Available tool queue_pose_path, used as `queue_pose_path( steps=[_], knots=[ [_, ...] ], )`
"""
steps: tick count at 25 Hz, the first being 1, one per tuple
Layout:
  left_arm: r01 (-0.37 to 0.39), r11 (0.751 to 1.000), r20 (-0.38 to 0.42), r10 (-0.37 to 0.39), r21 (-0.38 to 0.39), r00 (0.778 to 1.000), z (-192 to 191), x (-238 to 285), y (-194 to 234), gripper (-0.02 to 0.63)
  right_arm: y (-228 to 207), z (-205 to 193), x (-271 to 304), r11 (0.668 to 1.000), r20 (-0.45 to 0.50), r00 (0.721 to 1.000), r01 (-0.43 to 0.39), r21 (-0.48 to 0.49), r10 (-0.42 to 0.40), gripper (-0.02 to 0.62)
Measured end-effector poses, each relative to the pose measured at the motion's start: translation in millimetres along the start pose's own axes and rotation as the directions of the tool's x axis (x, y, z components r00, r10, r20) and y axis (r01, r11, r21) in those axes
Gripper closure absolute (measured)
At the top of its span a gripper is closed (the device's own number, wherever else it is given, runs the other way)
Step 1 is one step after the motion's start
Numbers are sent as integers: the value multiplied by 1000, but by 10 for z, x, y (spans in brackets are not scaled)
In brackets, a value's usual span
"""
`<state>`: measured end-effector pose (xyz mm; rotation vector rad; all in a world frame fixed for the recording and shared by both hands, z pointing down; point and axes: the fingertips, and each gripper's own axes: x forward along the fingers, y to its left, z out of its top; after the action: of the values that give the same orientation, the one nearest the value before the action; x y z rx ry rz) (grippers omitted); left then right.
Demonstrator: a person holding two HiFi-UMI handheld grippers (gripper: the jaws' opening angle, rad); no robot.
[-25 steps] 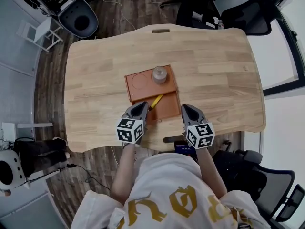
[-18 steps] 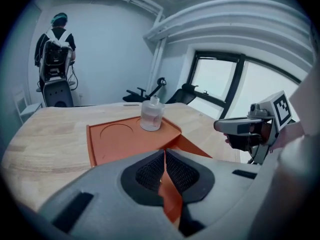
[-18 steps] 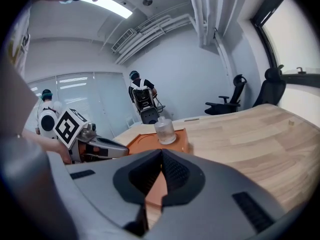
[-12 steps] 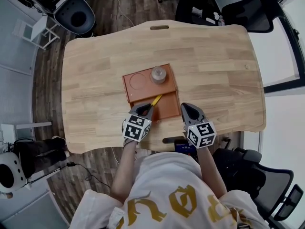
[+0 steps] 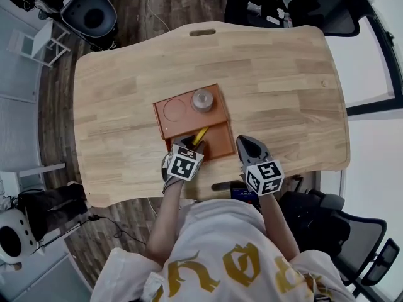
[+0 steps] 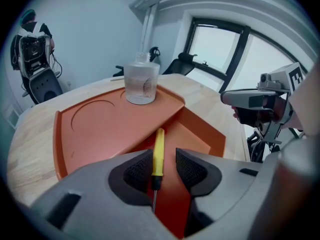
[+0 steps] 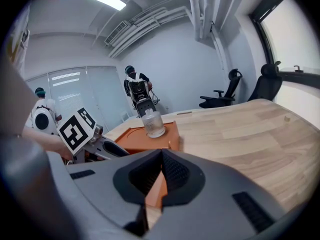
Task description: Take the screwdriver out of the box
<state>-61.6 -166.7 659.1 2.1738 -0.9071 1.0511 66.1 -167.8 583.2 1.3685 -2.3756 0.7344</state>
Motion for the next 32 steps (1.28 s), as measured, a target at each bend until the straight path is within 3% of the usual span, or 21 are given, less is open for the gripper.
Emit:
queue_pose_path(
  steps=[14, 17, 32],
  knots=[
    [-25, 998, -87, 30, 60, 996, -96, 293, 49, 477, -79, -24, 192, 1000, -37, 999, -9, 16, 10, 584],
    [-49, 993, -107, 60, 104, 992, -117, 330, 78, 527, -98, -33, 212, 1000, -46, 999, -7, 11, 8, 584],
    [-32, 991, -80, 42, 133, 996, -79, 252, 22, 529, -82, -12, 191, 1000, -39, 999, -12, 11, 12, 584]
  ],
)
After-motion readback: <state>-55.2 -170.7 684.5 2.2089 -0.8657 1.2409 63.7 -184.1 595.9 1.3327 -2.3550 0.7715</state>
